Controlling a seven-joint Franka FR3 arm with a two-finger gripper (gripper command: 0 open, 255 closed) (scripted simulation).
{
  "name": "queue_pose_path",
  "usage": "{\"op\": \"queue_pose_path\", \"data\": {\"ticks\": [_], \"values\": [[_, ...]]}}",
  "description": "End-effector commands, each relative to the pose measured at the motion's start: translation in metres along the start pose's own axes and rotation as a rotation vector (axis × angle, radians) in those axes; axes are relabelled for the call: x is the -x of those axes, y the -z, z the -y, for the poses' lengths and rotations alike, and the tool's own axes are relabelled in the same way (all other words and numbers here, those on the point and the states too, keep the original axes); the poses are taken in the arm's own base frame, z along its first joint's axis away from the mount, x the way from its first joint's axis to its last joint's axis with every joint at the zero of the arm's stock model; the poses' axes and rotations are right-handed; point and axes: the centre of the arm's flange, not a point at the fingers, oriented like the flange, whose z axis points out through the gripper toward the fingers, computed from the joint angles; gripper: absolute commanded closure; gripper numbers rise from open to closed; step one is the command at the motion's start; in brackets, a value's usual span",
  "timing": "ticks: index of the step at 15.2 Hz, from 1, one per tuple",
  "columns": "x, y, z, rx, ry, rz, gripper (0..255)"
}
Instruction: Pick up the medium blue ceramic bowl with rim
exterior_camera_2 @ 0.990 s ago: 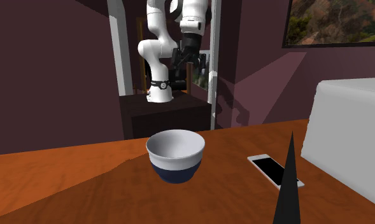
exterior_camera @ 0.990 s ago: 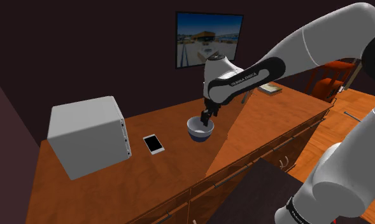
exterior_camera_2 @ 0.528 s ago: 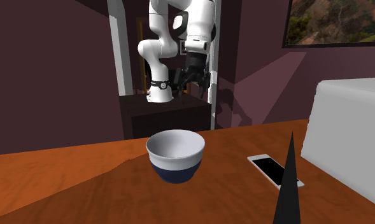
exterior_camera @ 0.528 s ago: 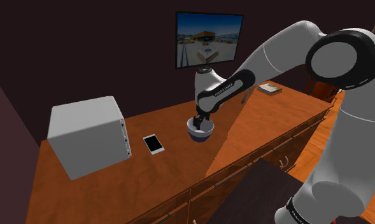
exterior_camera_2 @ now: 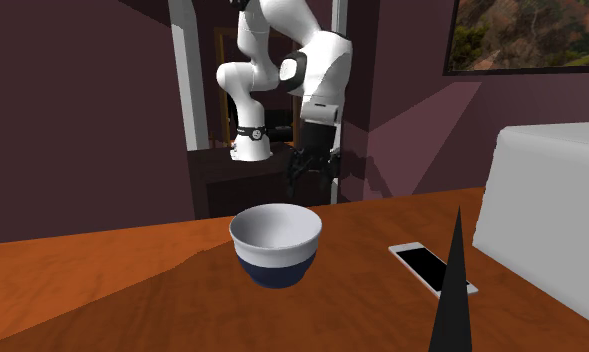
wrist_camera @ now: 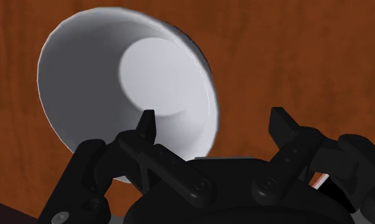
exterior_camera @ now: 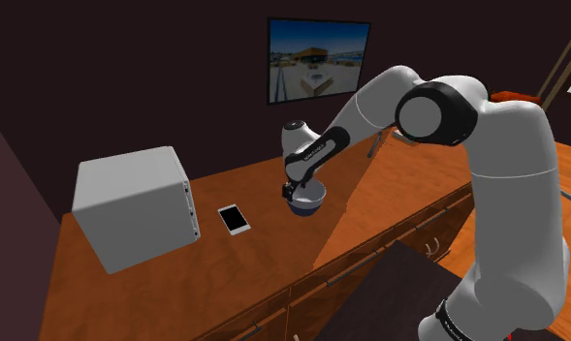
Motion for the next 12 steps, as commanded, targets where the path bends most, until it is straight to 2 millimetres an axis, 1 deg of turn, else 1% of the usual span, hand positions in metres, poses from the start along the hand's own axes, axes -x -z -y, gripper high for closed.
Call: {"op": "queue_pose_path", "data": {"ticks": [1, 2, 8, 9, 11, 12], "values": [[-0.016, -0.02, -0.002, 0.007, 0.001, 0.0, 0], [-0.018, -0.023, -0.002, 0.008, 0.001, 0.0, 0], [-0.018, -0.054, 0.004, 0.008, 0.001, 0.0, 0], [-0.017, -0.062, 0.006, 0.008, 0.001, 0.0, 0], [-0.017, -0.062, 0.006, 0.008, 0.001, 0.0, 0], [-0.017, -0.062, 0.006, 0.008, 0.001, 0.0, 255]]}}
